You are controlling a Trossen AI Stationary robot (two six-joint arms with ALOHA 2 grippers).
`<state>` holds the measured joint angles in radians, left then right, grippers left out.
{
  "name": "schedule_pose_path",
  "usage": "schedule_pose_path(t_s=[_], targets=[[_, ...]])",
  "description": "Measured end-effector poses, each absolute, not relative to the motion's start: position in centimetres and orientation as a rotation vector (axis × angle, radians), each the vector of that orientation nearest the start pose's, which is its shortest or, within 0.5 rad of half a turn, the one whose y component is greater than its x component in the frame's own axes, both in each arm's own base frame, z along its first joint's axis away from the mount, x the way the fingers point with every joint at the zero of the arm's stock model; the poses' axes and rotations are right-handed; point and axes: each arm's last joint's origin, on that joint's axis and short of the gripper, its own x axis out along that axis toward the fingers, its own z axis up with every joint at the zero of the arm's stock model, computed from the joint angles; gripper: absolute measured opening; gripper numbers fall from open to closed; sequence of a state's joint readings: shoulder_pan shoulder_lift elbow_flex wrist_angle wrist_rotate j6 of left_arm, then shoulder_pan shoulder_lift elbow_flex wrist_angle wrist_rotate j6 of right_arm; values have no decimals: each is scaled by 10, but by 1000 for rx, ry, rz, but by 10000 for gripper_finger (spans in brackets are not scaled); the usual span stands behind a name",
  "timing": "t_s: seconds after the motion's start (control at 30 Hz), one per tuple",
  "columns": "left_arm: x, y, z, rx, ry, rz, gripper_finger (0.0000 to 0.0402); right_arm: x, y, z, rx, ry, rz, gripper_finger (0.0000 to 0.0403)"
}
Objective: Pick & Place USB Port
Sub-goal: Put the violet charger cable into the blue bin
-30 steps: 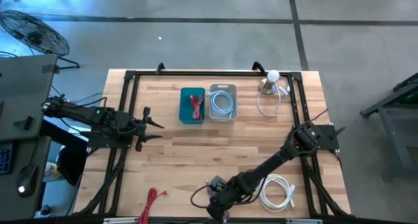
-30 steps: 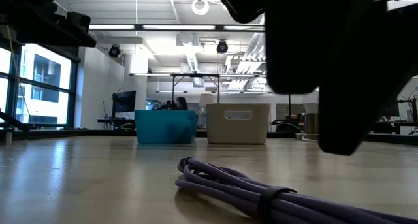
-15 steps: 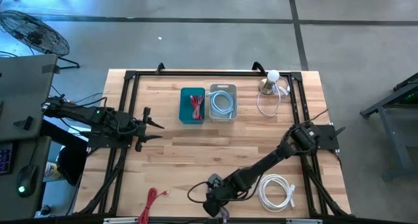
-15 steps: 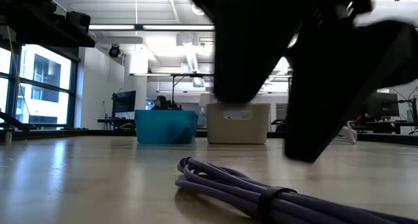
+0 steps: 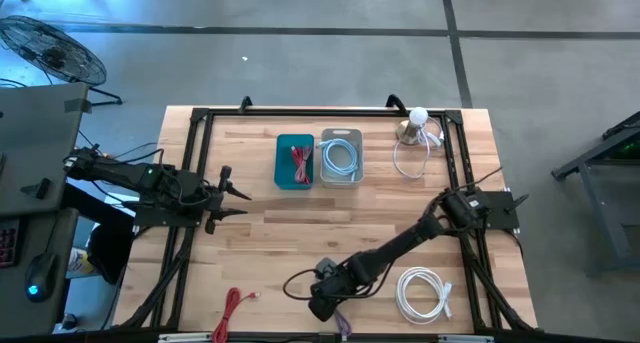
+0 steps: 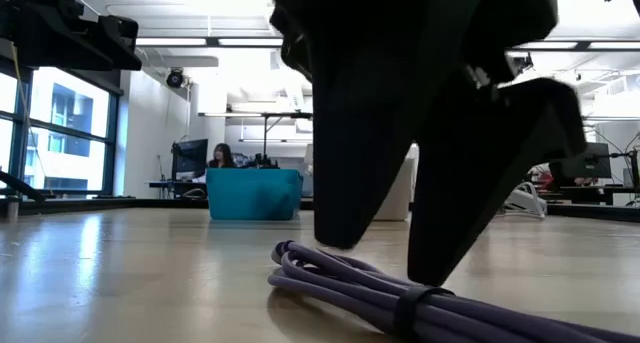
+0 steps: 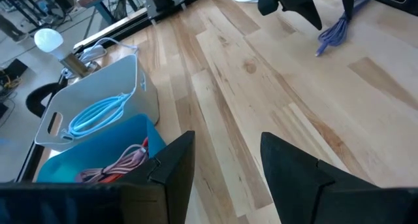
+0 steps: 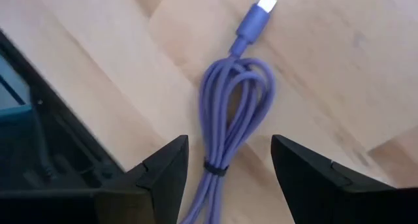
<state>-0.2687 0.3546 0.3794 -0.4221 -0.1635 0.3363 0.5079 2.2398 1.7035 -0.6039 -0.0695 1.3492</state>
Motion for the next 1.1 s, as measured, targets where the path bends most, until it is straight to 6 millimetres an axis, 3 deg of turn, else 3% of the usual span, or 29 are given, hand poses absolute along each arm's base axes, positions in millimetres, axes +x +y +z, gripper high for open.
schedule_pose_path(t_s=[0.5, 0.67, 0.97, 1.1], targets=[[102, -23, 222, 421, 386, -171, 170, 409, 221, 147, 917, 1251, -337, 211], [101, -23, 222, 422, 391, -172, 170, 412, 222, 133, 950, 1313, -308, 207], [101, -23, 221, 423, 395, -172, 170, 417, 221, 124, 946, 1321, -270, 158], [101, -23, 221, 423, 399, -172, 170, 417, 221, 123, 929, 1321, -263, 97]])
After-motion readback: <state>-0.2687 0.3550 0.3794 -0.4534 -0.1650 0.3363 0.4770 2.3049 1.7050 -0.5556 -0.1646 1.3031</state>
